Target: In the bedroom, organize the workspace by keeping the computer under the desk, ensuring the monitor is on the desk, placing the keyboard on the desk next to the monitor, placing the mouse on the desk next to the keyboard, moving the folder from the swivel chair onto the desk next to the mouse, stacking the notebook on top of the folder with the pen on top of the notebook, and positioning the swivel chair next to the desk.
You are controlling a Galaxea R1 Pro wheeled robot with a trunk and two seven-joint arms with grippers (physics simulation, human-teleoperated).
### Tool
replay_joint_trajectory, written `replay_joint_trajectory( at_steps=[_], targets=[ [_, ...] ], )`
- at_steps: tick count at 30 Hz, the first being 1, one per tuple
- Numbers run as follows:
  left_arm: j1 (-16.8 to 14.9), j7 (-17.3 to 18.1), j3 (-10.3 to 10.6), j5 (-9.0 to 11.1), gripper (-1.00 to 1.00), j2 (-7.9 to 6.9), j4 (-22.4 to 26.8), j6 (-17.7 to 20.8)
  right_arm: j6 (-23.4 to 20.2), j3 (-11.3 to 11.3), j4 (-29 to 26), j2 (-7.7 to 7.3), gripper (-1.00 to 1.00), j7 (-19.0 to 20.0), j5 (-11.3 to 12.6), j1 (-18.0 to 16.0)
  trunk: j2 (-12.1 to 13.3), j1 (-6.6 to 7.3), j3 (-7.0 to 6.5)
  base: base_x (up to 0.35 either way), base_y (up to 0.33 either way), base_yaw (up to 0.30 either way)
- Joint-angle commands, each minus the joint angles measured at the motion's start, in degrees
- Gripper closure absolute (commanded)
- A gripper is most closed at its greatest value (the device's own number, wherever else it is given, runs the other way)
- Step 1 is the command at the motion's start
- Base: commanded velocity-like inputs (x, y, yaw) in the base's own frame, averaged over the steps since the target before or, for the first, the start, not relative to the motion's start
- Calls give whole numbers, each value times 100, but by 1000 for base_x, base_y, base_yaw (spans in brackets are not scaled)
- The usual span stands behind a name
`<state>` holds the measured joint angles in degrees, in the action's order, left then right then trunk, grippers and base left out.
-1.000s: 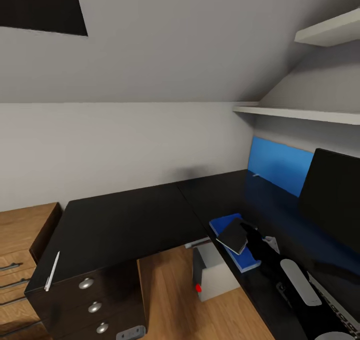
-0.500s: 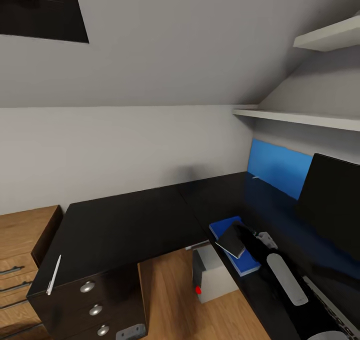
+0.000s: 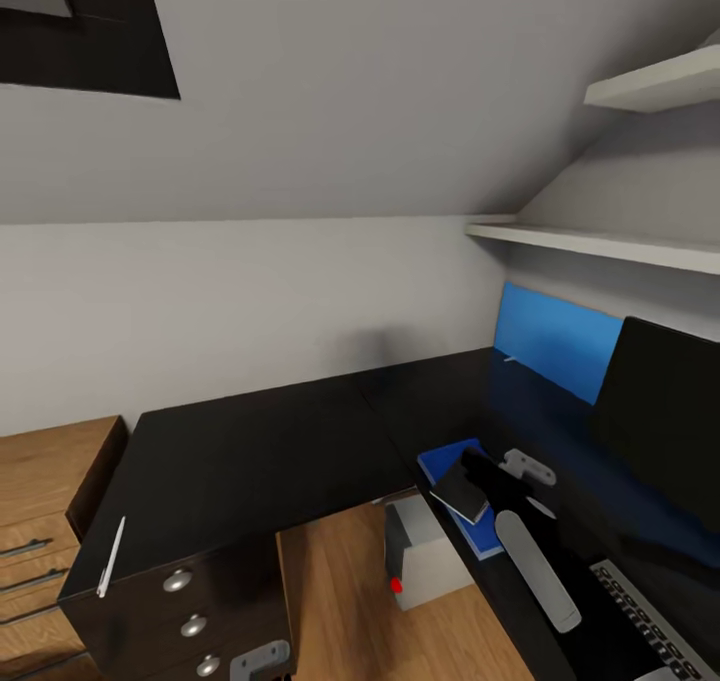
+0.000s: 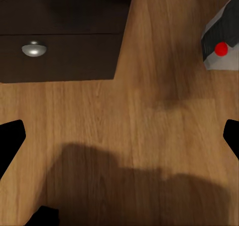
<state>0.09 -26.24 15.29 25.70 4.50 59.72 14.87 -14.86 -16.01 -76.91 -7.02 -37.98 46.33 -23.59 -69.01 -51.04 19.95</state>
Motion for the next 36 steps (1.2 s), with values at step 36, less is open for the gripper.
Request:
replay_joint_trajectory(
  at_steps=[36],
  targets=[
    [23, -45, 504, -6, -100, -462, -1132, -1714, 97, -551, -12, 146, -100, -103, -63, 116, 1281, 703, -547, 0, 0, 60]
  ],
)
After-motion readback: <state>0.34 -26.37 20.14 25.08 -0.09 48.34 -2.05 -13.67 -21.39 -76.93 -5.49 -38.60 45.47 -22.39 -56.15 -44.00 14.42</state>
